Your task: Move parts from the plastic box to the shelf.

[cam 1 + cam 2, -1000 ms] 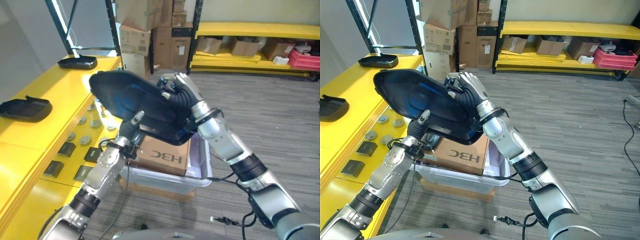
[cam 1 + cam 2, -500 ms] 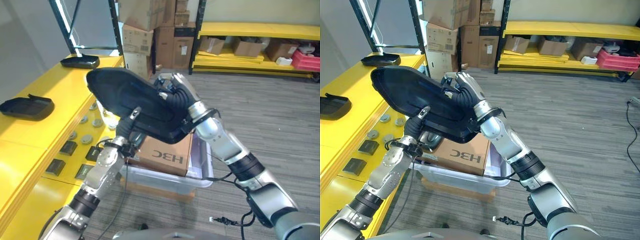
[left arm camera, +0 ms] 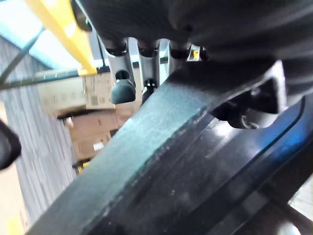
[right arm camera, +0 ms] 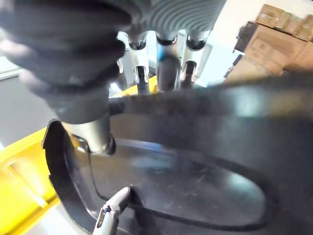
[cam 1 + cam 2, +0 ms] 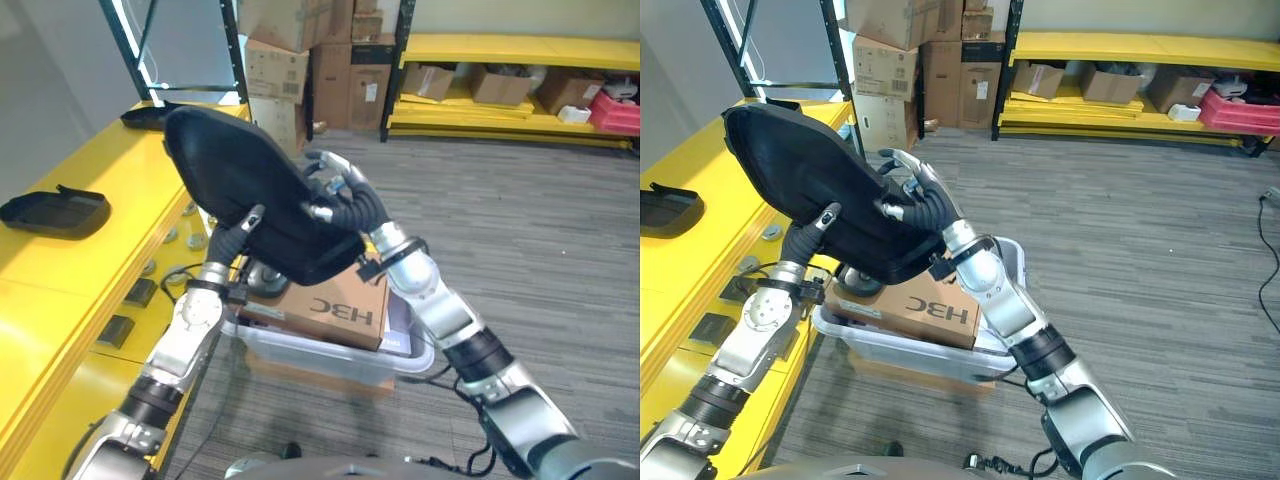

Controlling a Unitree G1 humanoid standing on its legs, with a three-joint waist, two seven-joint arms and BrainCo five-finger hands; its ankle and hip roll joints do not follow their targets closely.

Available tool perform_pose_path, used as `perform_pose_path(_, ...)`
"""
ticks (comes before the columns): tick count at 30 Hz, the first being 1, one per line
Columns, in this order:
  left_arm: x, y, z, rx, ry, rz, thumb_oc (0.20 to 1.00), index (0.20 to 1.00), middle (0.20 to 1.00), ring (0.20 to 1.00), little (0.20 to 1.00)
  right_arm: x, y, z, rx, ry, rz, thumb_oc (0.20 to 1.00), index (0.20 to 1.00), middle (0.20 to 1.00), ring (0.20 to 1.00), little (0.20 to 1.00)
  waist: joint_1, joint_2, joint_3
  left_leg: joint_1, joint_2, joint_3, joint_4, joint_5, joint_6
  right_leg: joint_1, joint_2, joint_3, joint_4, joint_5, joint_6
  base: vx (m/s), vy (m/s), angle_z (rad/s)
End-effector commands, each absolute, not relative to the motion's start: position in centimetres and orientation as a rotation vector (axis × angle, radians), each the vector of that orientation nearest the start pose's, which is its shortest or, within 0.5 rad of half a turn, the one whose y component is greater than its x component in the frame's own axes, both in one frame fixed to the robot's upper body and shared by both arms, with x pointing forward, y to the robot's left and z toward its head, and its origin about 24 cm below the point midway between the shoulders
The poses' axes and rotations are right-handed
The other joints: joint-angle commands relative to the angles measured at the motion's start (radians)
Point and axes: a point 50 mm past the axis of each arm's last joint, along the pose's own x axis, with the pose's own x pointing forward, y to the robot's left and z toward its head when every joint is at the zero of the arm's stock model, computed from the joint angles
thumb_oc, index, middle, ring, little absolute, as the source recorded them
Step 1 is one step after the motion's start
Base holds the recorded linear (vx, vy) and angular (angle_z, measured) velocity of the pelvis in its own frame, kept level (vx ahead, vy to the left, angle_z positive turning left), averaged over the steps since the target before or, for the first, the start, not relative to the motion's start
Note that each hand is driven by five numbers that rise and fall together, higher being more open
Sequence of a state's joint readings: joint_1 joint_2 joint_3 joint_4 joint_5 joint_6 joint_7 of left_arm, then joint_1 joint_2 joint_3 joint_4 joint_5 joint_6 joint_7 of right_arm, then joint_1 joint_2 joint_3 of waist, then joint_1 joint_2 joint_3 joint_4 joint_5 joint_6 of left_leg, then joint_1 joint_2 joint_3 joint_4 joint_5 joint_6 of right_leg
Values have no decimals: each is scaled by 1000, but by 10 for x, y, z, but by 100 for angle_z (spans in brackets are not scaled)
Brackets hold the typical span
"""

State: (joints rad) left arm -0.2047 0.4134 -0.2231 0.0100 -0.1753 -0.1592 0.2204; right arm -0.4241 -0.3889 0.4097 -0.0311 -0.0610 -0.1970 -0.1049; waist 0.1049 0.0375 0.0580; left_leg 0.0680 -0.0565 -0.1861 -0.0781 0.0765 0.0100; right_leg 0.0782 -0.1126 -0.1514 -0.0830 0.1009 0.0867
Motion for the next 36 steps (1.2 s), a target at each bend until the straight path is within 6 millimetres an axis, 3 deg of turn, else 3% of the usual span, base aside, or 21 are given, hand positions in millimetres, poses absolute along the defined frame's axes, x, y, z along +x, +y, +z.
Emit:
perform_pose_path(1,284,182,156,434,-604,57,200,200,200,200,200,277,-90,177,-331,-729,442,1000,1000,1000,1000,1000,17,-52,-51,-18,6,-4,-4,-68,-5,59,-117,-6,71,-132,86,10,-18,3)
perform_pose_path(4,277,214,154,692,-579,156,200,200,200,200,200,272,-110,163,-304,-667,396,1000,1000,1000,1000,1000,17,-50,-48,-22,13,-8,-4,-63,-13,57,-107,-13,73,-142,80,-8,-48,8)
perform_pose_path(8,261,255,147,826,-517,308,200,200,200,200,200,263,-142,122,-291,-480,348,1000,1000,1000,1000,1000,25,-48,-37,-38,37,-36,-5,-45,-44,69,-81,-49,69,-159,59,-37,-143,15)
perform_pose_path(13,245,266,149,818,-520,321,200,200,200,200,200,255,-167,98,-303,-365,283,1000,1000,1000,1000,1000,47,-43,-15,-69,47,-105,5,-19,-82,86,-54,-113,69,-185,35,-51,-130,30)
perform_pose_path(17,228,261,150,716,-555,316,200,200,200,200,200,244,-190,77,-312,-264,217,1000,1000,1000,1000,1000,79,-27,14,-137,42,-217,7,35,-127,104,-25,-245,63,-210,8,-123,-161,101)
perform_pose_path(19,221,259,151,687,-568,321,200,200,200,200,200,243,-197,72,-335,-238,193,1000,1000,1000,1000,1000,91,-18,29,-168,46,-218,10,60,-141,111,-16,-304,62,-220,-2,-91,-76,129)
perform_pose_path(20,220,257,151,662,-574,317,200,200,200,200,200,245,-199,74,-345,-243,185,1000,1000,1000,1000,1000,91,-14,41,-190,49,-192,20,69,-143,111,-16,-320,63,-220,-3,-156,24,112)
perform_pose_path(21,219,257,152,630,-579,330,200,200,200,200,200,247,-199,78,-350,-261,178,1000,1000,1000,1000,1000,77,-12,62,-223,76,-81,44,77,-144,106,-22,-341,70,-219,-3,-178,72,122)
perform_pose_path(22,219,254,152,612,-587,327,200,200,200,200,200,249,-198,80,-348,-270,171,1000,1000,1000,1000,1000,63,-16,69,-235,116,71,63,58,-128,104,-31,-375,75,-218,-1,-152,75,144)
perform_pose_path(24,220,252,155,622,-596,309,200,200,200,200,200,251,-195,83,-354,-285,167,1000,1000,1000,1000,1000,69,-31,70,-238,160,204,95,29,-115,117,-41,-383,55,-223,7,2,-34,129)
perform_pose_path(25,220,252,155,624,-596,309,200,200,200,200,200,251,-195,83,-353,-285,167,1000,1000,1000,1000,1000,70,-33,70,-239,160,206,100,24,-115,119,-41,-381,53,-224,7,28,12,69)
perform_pose_path(26,222,250,157,617,-607,293,200,200,200,200,200,253,-196,85,-359,-297,151,1000,1000,1000,1000,1000,62,-37,66,-263,182,329,135,35,-112,133,-49,-421,37,-208,11,7,103,52)
perform_pose_path(27,222,249,159,606,-617,288,200,200,200,200,200,253,-195,88,-360,-308,149,1000,1000,1000,1000,1000,64,-38,60,-270,185,371,142,34,-111,138,-54,-438,29,-203,14,58,176,96)
perform_pose_path(29,222,246,157,501,-615,238,200,200,200,200,200,255,-190,88,-373,-309,167,1000,1000,1000,1000,1000,87,-42,44,-259,156,360,117,10,-90,141,-73,-448,42,-205,26,198,245,87)
perform_pose_path(31,224,238,160,524,-621,169,200,200,200,200,200,258,-187,83,-431,-284,196,1000,1000,1000,1000,1000,105,-57,14,-226,110,345,86,-25,-60,141,-134,-462,99,-178,51,322,364,5)
perform_pose_path(32,226,232,169,526,-659,120,200,200,200,200,200,259,-186,83,-410,-289,183,1000,1000,1000,1000,1000,96,-65,11,-200,78,339,76,-43,-29,125,-183,-452,204,-139,76,306,353,48)
perform_pose_path(33,228,228,173,537,-682,97,200,200,200,200,200,260,-182,85,-387,-299,188,1000,1000,1000,1000,1000,85,-67,16,-182,60,330,67,-54,-13,101,-203,-429,260,-131,82,293,319,56)
perform_pose_path(34,231,222,180,541,-715,73,200,200,200,200,200,259,-179,85,-380,-303,194,1000,1000,1000,1000,1000,66,-72,20,-165,43,316,51,-63,2,68,-201,-363,299,-127,87,112,191,72)
perform_pose_path(35,235,216,186,535,-746,40,200,200,200,200,200,260,-178,85,-398,-309,203,1000,1000,1000,1000,1000,36,-63,27,-162,35,299,40,-45,14,16,-152,-270,286,-149,61,185,151,81)
perform_pose_path(36,242,202,195,498,-798,-21,200,200,200,200,200,261,-181,87,-439,-315,200,1000,1000,1000,1000,1000,-4,-48,31,-145,24,235,17,-37,14,-59,-61,-61,249,-203,42,109,98,99)
